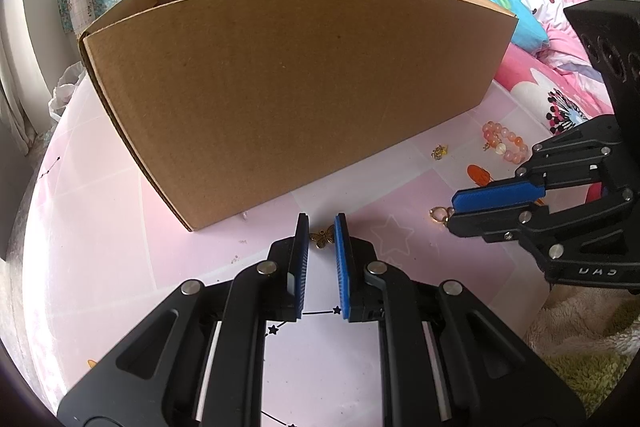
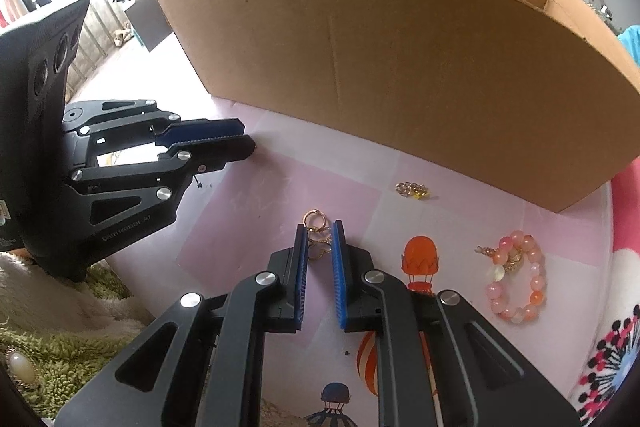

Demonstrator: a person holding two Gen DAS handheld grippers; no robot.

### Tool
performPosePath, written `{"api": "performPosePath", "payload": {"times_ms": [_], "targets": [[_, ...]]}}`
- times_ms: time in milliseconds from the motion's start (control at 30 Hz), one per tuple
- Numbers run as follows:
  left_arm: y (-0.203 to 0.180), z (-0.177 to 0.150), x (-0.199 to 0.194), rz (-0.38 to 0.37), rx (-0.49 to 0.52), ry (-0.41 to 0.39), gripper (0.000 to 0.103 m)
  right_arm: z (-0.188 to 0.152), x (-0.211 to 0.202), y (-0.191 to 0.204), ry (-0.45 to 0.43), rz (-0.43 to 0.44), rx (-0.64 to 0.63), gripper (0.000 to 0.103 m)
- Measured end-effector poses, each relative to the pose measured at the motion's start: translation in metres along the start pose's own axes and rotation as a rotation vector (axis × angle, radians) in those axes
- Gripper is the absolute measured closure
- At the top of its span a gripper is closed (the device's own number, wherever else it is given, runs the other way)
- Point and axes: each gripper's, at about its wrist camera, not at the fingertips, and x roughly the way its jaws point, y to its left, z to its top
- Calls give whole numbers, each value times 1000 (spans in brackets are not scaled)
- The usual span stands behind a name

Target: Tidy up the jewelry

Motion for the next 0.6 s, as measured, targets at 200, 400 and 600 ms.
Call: {"api": "performPosePath", "payload": {"times_ms": [200,400,600], "targets": [[0,0,0,1,0,0,91,-2,-10,1,-23,-2,2,91],[0,1,0,1,4,1,91,-2,-23,-4,-54,-3,20,91],[0,1,0,1,19,4,91,-8,-29,-13,-80,2,50,91]]}}
